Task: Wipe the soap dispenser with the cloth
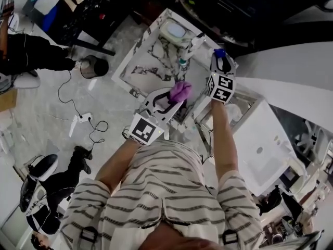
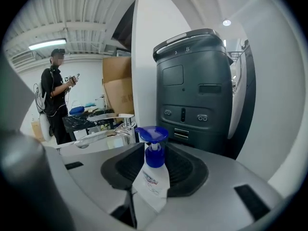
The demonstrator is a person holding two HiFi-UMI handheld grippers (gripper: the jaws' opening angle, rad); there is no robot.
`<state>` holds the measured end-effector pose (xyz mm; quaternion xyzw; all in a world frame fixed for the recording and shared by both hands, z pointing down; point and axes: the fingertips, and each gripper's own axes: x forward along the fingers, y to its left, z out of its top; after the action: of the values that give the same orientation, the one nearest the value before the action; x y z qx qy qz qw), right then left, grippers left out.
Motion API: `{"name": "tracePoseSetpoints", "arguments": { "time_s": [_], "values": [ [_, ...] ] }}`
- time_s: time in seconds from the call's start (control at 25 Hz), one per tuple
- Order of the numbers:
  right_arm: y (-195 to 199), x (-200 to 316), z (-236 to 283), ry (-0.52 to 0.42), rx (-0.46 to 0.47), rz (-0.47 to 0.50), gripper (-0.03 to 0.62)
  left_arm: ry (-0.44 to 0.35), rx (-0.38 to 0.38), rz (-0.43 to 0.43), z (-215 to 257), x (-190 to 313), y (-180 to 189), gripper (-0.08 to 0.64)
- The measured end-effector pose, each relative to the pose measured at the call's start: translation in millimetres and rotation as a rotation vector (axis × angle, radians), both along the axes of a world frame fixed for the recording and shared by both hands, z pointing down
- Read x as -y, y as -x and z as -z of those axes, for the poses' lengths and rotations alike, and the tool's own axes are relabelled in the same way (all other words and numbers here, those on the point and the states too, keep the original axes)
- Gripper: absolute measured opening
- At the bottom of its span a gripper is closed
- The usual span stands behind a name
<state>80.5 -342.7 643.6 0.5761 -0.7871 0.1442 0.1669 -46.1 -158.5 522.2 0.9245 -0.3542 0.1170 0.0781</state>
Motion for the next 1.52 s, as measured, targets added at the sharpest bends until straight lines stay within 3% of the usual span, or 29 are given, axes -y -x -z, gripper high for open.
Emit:
{"name": "tracePoseSetpoints", "arguments": {
  "time_s": [0.16,0.28,0.68,1.28,1.52],
  "values": [
    [-2.7,-3.7,-0.1,0.012,0.006,0.0,0.152,0.022,-0.019,0.007,1.8,-0.3,-1.8,0.12],
    [-0.4,-5.7,0.4,0.028,0.034,0.011,0.214,0.027,-0.031,0.021,3.0,-0.9,-1.2,0.12],
    [-9.8,-31.7,26.3,0.009,0.115,-0.007,0.229,0.012,-0.08,0.076,16.6,-9.0,-2.5,0.12],
    [2.1,-113.5,120.1,-0.119,0.225,0.049,0.156,-0.039,-0.055,0.153,40.9,-37.8,-7.2,0.12],
    [19.3,-147.9,145.2,-0.157,0.23,0.092,0.093,-0.067,-0.064,0.183,50.3,-42.7,-7.5,0.12]
  ]
}}
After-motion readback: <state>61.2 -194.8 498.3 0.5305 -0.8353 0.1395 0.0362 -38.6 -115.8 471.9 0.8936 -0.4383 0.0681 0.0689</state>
